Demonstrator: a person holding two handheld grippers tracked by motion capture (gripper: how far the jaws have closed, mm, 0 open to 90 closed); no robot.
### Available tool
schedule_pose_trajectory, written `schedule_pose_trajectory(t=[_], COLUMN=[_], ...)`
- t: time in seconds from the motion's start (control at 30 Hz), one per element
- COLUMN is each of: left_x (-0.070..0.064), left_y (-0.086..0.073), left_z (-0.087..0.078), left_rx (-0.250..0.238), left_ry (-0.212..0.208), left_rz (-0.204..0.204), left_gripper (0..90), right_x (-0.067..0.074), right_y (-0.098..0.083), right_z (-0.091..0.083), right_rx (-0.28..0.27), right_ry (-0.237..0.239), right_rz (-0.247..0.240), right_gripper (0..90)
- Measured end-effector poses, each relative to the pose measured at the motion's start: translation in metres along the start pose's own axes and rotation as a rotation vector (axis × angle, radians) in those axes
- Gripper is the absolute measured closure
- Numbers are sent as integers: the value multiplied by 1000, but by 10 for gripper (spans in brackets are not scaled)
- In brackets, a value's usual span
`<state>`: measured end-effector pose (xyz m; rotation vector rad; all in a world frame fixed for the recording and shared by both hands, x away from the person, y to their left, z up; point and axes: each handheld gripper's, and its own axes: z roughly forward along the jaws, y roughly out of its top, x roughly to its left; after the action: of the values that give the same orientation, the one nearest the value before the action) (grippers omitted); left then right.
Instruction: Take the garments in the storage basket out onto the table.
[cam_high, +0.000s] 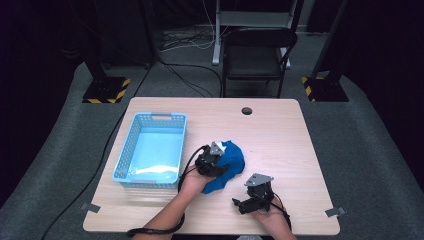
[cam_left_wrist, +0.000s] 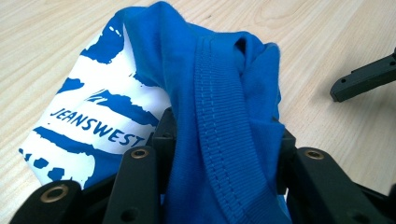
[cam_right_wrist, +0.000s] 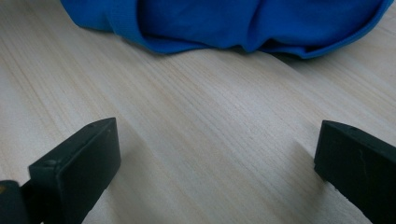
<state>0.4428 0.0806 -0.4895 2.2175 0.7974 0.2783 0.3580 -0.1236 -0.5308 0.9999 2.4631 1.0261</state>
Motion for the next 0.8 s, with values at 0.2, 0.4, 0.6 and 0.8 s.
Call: schedule_pose_trajectory(t=[0.2,0.4,0.6,0.8], left_x=[1,-1,1,5], left_y=[-4,-5,-8,-13], left_z=[3,3,6,5], left_rx=[-6,7,8,-7], left_ry=[-14,-12,-28,-68], left_rz=[-12,10,-9,-41], left_gripper=[569,464,385,256], right_x=[0,0,0,0], right_y=[0,0,0,0], right_z=[0,0,0,0], right_rx=[0,0,0,0], right_ry=[0,0,0,0], right_rz=[0,0,0,0], right_gripper=[0,0,0,0])
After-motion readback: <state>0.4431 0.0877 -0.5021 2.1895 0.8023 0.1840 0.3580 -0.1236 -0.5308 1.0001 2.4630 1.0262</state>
